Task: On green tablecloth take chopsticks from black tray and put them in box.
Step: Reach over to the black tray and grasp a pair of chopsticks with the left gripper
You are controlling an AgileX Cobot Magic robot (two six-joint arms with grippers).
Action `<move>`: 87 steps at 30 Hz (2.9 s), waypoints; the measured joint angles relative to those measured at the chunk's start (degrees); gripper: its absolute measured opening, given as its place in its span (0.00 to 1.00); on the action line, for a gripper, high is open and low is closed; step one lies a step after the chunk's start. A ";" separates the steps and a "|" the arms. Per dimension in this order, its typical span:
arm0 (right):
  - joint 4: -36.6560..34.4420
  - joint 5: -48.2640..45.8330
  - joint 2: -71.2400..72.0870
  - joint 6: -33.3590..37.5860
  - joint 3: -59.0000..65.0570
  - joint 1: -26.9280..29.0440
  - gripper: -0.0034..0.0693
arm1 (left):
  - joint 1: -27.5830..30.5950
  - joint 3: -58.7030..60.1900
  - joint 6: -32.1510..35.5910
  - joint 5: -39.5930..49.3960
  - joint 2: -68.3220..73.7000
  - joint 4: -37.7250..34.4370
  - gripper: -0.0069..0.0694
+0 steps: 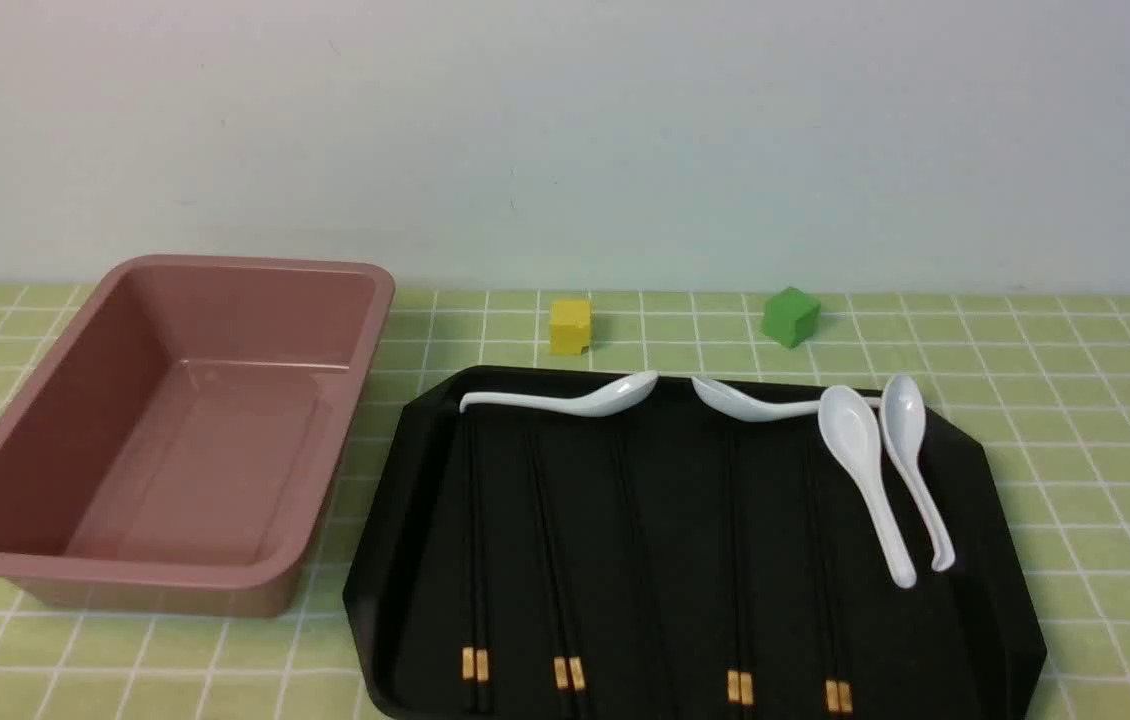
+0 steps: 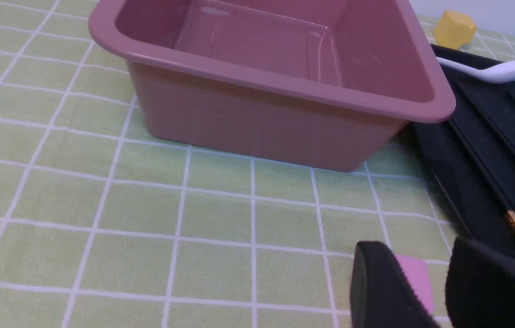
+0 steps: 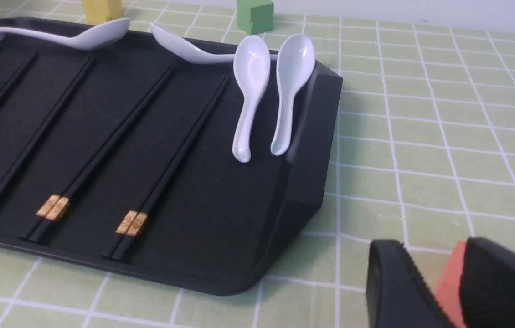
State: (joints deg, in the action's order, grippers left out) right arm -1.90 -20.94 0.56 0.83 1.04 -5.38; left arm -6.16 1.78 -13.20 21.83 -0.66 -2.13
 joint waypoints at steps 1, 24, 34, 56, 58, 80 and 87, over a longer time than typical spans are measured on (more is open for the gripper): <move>0.00 0.00 0.00 0.00 0.00 0.00 0.38 | 0.00 0.00 0.00 0.00 0.00 0.00 0.40; 0.00 0.00 0.00 0.00 0.00 0.00 0.38 | 0.00 0.00 0.00 0.00 0.00 0.00 0.40; 0.05 0.00 0.00 0.00 0.00 0.00 0.38 | 0.00 0.00 0.00 -0.42 0.00 0.36 0.40; 0.05 0.00 0.00 0.00 0.00 0.00 0.38 | 0.00 0.00 -28.55 -6.48 0.00 -46.17 0.40; 0.05 0.00 0.00 0.00 0.00 0.00 0.38 | 0.00 0.00 -28.55 -7.88 0.00 -48.01 0.40; -0.01 0.00 0.00 0.00 0.00 0.00 0.38 | 0.00 -35.97 1.88 35.02 49.24 -33.75 0.07; -0.01 0.00 0.00 0.00 0.00 0.00 0.38 | -5.23 -53.83 5.08 42.77 75.48 -29.01 0.07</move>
State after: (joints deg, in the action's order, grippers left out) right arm -1.91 -20.94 0.56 0.83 1.04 -5.38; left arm -11.39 -52.05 -8.12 64.61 74.83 -31.14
